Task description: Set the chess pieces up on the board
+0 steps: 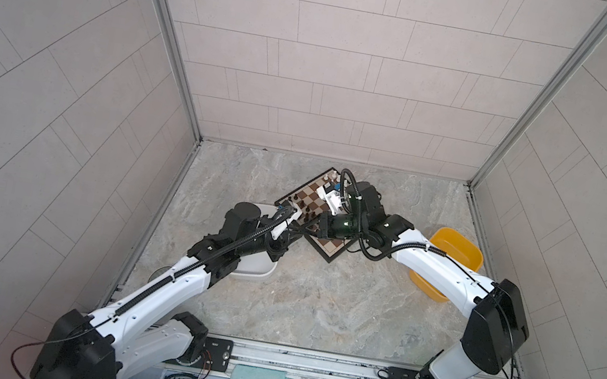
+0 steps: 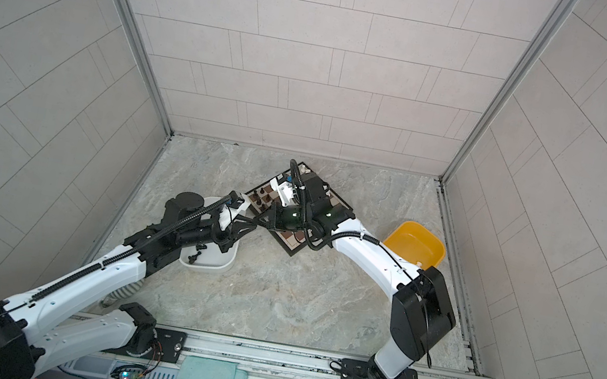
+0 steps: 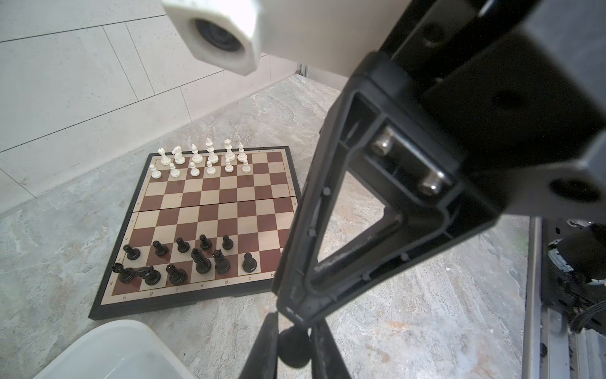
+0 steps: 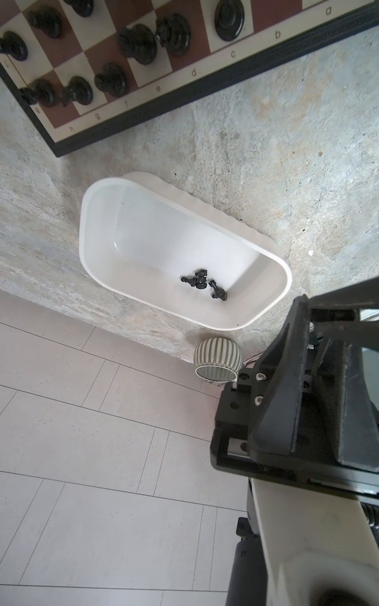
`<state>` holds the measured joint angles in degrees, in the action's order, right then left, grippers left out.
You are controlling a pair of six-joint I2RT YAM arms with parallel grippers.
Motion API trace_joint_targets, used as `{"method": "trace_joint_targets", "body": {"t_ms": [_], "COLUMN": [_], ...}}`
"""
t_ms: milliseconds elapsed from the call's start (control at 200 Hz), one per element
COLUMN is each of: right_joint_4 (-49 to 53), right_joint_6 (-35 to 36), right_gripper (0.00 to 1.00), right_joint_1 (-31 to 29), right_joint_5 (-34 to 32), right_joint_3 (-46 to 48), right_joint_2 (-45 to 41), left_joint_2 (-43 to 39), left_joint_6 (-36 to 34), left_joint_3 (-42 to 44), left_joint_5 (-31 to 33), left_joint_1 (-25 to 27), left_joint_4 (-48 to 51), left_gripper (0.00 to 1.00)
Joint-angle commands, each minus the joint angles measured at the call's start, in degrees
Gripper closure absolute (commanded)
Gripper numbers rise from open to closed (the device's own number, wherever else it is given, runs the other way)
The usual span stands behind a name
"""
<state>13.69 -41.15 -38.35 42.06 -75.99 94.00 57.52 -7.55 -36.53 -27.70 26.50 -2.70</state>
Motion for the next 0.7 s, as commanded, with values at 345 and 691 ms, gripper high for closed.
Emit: {"method": "trace_joint_targets", "body": {"t_ms": [345, 691], "right_joint_4": [0.14, 0.02], "right_joint_6": [-1.46, -0.98], "right_gripper": [1.00, 1.00], "right_joint_1": [2.94, 4.60], "right_joint_5": [-1.45, -2.06], "right_joint_3": [-4.87, -4.06], "right_joint_2": [5.41, 6.38], "left_joint_2": [1.57, 3.04], "left_joint_6": [2.25, 6.94], "left_joint_3": [-4.15, -8.26], "left_joint_5": [6.92, 14.41], "left_joint_1": [0.04, -0.05], "left_joint_4": [2.67, 11.91], "left_gripper": [0.69, 0.56]}}
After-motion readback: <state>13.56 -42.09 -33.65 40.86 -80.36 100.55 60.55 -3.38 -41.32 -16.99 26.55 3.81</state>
